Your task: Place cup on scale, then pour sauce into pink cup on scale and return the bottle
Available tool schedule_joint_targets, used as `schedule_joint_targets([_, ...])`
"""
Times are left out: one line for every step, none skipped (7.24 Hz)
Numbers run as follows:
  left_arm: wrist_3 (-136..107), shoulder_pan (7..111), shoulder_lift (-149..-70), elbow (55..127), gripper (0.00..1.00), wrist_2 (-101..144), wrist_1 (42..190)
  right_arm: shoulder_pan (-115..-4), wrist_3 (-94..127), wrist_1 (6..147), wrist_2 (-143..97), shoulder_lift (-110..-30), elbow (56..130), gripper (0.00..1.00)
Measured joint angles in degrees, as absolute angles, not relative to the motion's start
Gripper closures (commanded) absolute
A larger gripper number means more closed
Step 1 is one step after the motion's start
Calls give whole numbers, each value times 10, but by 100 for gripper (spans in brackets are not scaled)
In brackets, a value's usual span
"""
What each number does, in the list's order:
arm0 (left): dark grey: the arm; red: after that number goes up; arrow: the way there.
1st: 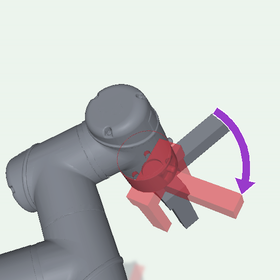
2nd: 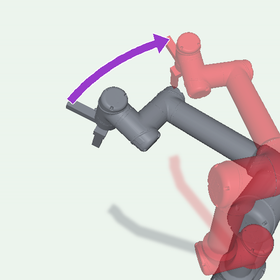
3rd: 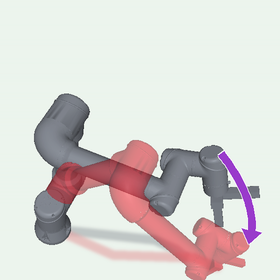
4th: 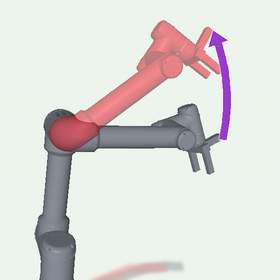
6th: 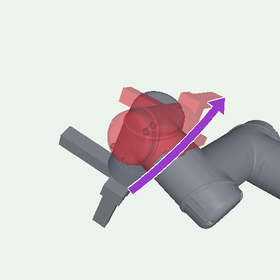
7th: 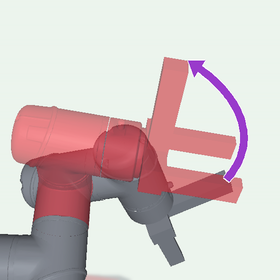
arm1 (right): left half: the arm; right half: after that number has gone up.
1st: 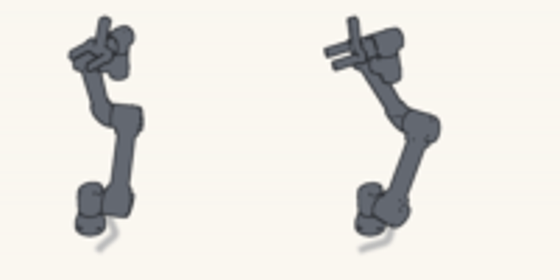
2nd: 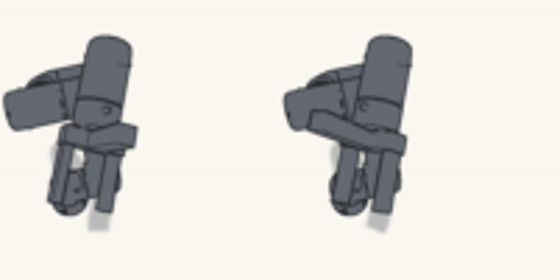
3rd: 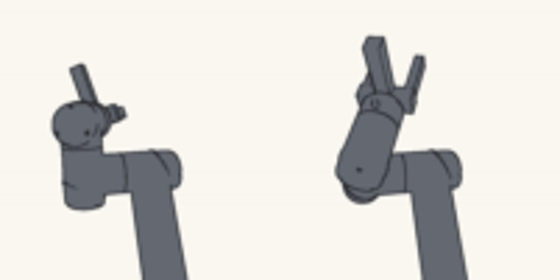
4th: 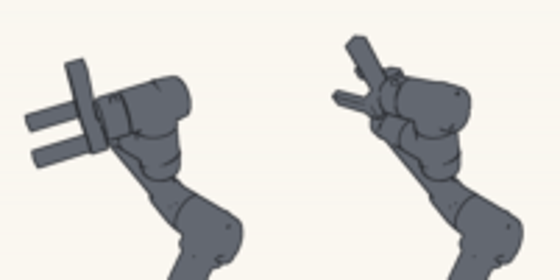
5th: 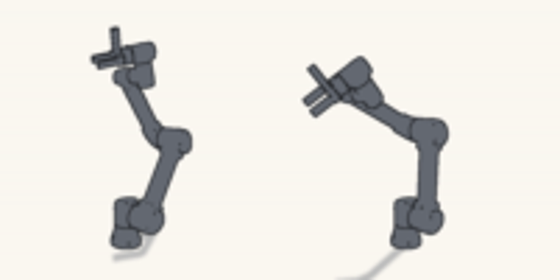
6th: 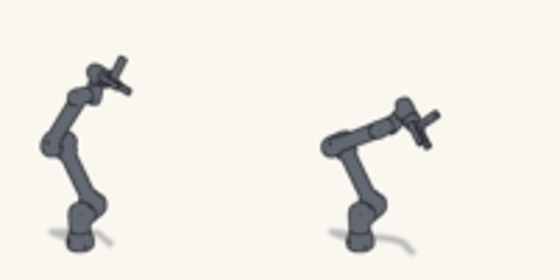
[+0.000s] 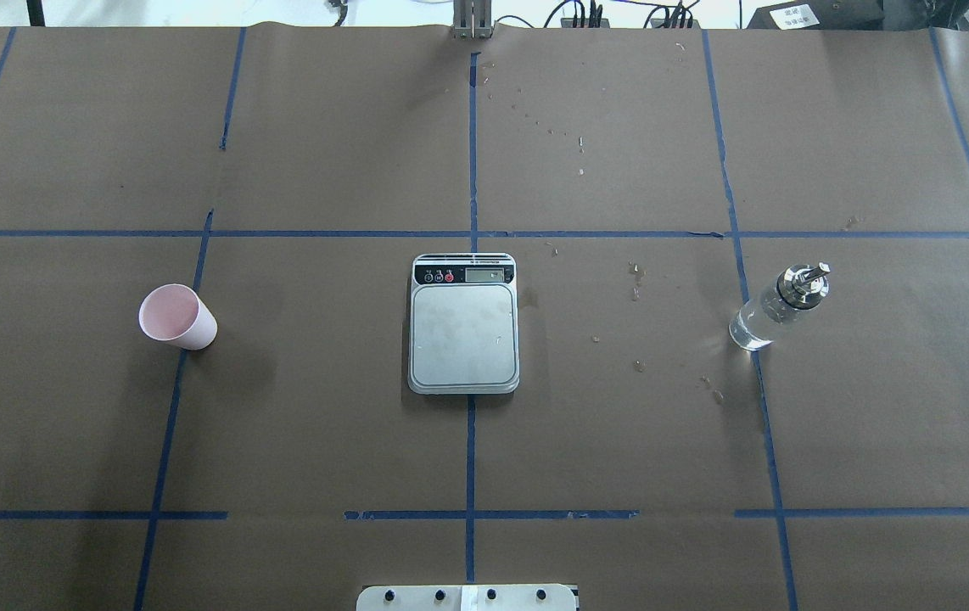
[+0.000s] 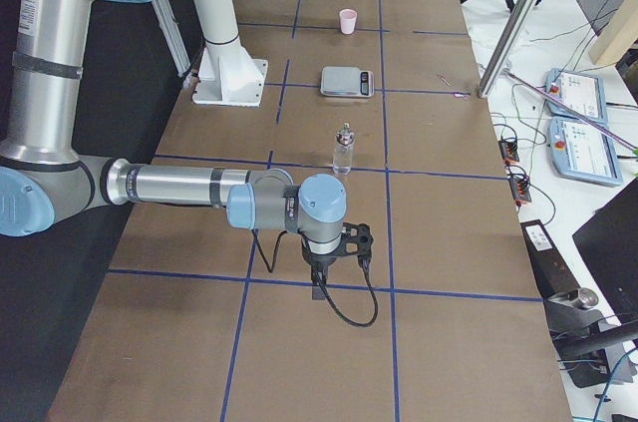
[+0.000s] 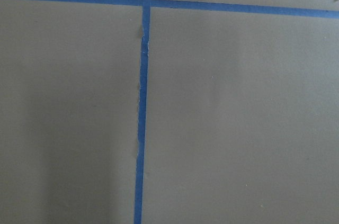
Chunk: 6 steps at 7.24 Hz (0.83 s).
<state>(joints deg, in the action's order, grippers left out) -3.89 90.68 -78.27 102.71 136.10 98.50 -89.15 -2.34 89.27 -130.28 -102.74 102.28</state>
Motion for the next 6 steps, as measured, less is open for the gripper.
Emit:
schedule_joint_targets([-38,907,-783,1027,0,1361,986,-891,-31,892,-1303,-1027,1023,0])
schedule_joint_targets([-38,906,-782,1026,0,1360,990,-891,-35,891,-1302,-1026,1024,0])
schedule_joint_targets([-38,906,-781,1024,0,1360,1000,-891,-37,888,-1300,-1026,1024,0])
schedule_joint_targets([-38,906,-781,1026,0,1360,1015,-890,-37,880,-1301,-1025,1024,0])
schedule_joint_targets([-38,905,-781,1026,0,1360,1035,-888,-37,869,-1302,-1025,1024,0])
schedule_joint_targets([-39,904,-782,1026,0,1361,1060,-883,-36,854,-1303,-1024,1025,0])
